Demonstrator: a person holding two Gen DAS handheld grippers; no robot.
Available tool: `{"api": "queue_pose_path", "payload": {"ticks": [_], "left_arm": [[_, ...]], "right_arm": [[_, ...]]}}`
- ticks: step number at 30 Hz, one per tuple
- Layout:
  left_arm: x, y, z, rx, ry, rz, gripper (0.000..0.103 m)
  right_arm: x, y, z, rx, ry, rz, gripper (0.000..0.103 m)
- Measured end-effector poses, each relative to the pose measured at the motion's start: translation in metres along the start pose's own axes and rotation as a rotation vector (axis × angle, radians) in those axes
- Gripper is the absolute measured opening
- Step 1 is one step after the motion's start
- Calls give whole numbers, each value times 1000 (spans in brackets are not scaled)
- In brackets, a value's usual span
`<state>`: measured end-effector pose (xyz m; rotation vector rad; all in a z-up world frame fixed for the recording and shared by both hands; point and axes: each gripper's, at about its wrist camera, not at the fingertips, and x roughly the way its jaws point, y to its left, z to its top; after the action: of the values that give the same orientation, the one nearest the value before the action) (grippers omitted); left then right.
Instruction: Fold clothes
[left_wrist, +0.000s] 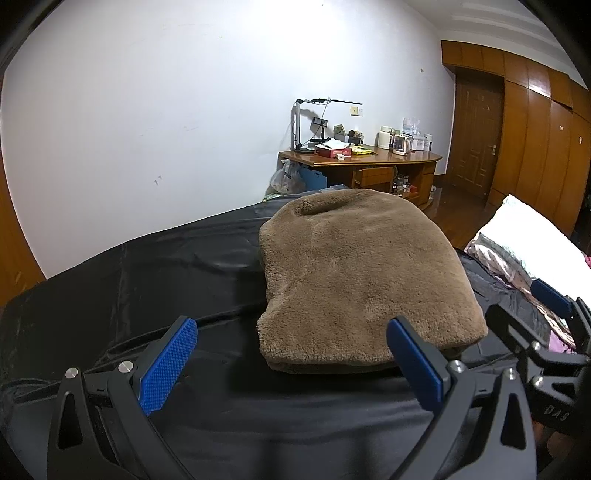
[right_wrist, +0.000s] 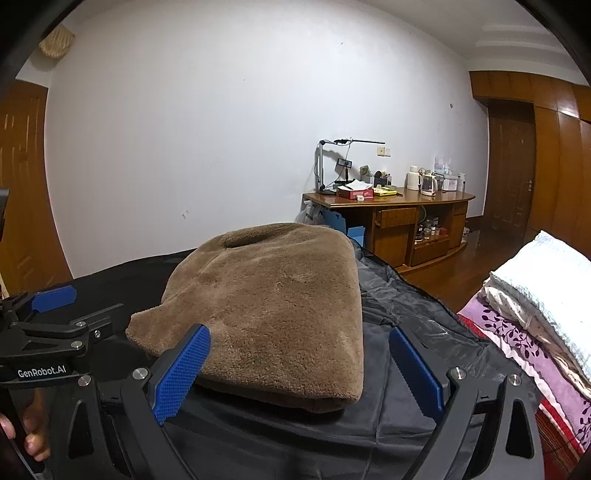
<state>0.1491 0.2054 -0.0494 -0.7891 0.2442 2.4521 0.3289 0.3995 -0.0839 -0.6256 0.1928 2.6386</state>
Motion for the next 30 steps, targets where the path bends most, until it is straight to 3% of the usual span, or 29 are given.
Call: {"api": "queue_pose_path", "payload": {"ticks": [13,30], "left_arm": [[-5,-1,4,-6,-17,0,103],[0,5,1,-18,-14,-20,103]], "right_arm": [[-7,4,8,-18,-40,-24,99],[1,11,4,-33,-10,-7,99]]}}
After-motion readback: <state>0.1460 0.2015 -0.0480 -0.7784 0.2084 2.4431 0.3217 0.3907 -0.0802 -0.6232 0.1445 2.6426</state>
